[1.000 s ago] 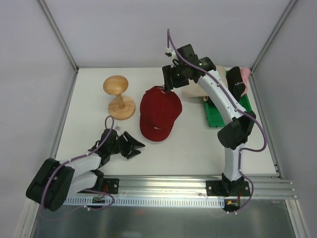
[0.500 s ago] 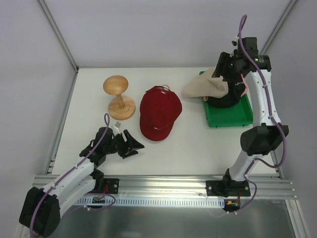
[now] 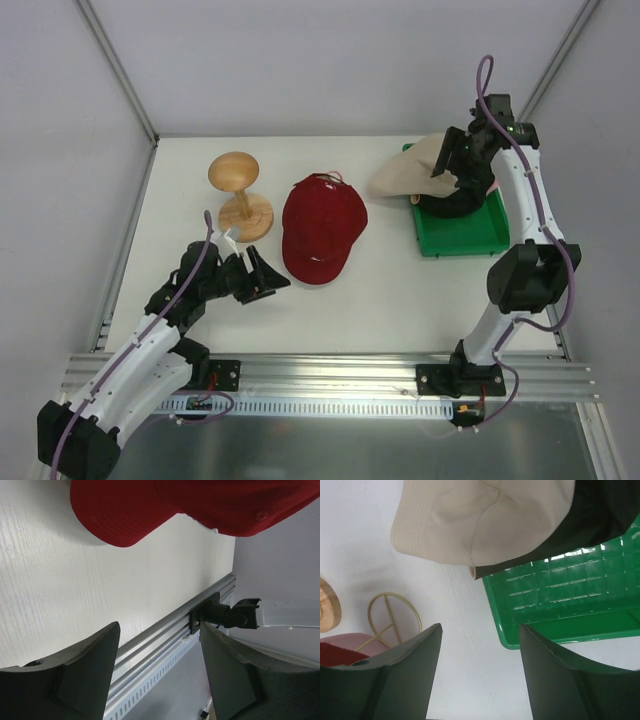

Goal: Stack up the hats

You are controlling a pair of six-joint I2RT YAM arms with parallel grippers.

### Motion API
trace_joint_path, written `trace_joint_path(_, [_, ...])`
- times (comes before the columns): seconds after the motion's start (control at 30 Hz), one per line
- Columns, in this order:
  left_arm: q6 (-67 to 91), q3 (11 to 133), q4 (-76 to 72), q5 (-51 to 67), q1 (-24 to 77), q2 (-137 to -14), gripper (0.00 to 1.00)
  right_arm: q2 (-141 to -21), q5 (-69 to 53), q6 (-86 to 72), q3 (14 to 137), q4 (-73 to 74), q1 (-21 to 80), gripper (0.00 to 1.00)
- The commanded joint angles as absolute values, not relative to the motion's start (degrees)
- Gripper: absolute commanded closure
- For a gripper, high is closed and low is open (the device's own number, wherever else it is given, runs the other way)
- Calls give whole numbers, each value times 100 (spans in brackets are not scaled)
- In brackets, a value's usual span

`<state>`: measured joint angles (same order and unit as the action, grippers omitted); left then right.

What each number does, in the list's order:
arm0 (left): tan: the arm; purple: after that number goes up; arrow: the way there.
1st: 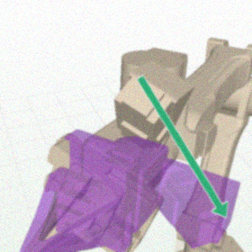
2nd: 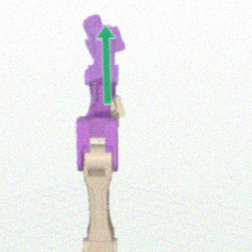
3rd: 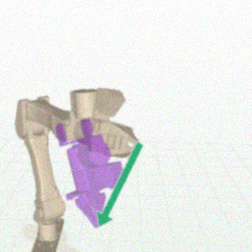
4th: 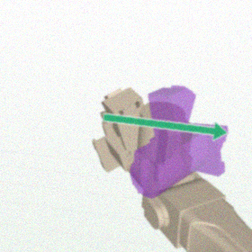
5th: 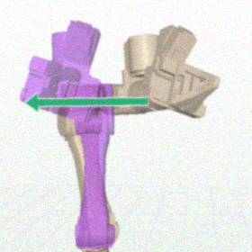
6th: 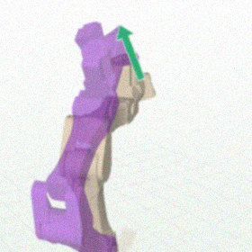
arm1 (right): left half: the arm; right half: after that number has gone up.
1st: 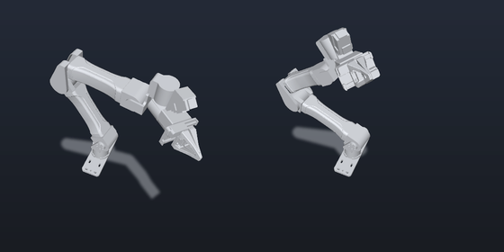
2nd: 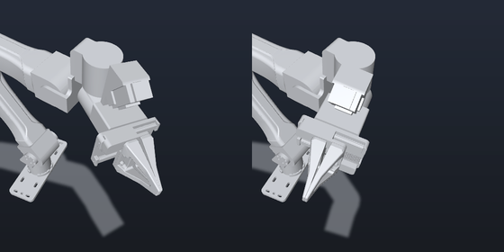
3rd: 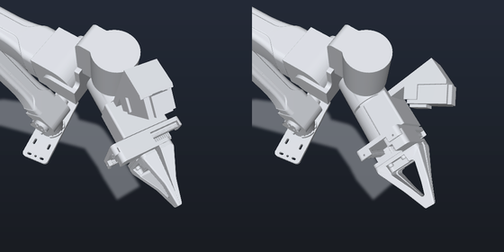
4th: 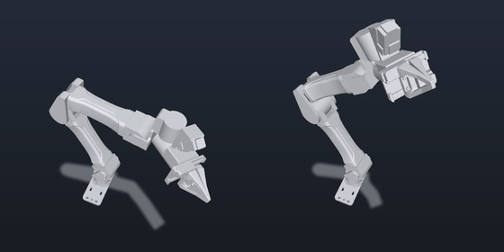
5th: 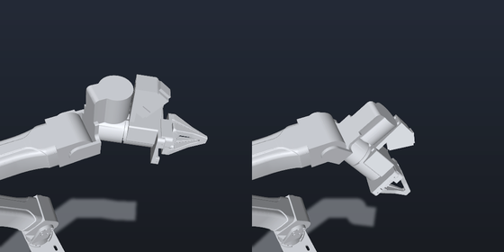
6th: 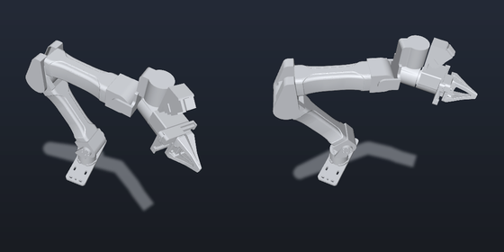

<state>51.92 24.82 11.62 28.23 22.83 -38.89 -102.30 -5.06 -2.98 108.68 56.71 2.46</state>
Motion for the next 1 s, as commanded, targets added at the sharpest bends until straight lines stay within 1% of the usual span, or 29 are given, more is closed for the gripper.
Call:
trace_joint_path(0.0, [4931, 2917, 1511, 2909, 2285, -3762, 34, -10274, -272, -518, 10741, 5520, 53, 33])
trace_joint_path(0.2, [4554, 3778, 2056, 2488, 2285, -3718, 32, -10730, -606, -834, 10688, 5099, -158, 29])
trace_joint_path(0.5, [4166, 4745, 2101, 1793, 2285, -4350, 29, -11627, -914, -1335, 11188, 4729, -334, 28])
trace_joint_path(0.6, [4166, 4895, 2101, 1636, 2285, -4394, 28, -11733, -897, -1511, 11101, 4500, -334, 28])
trace_joint_path(0.8, [4184, 5123, 2092, 1056, 2285, -4666, 28, -11874, -861, -1775, 10707, 4070, -352, 34])
trace_joint_path(0.83, [4175, 5168, 2100, 846, 2285, -4728, 28, -11865, -870, -1801, 10627, 3991, -352, 38])
trace_joint_path(0.9, [4087, 5351, 2083, 677, 2276, -4990, 27, -11813, -870, -1811, 10512, 3885, -352, 49])
trace_joint_path(0.93, [4052, 5422, 2074, 607, 2285, -5097, 27, -11786, -818, -1811, 10433, 3859, -352, 64])
trace_joint_path(0.97, [3991, 5553, 2057, 589, 2285, -5193, 27, -11699, -809, -1802, 10389, 3797, -360, 70])
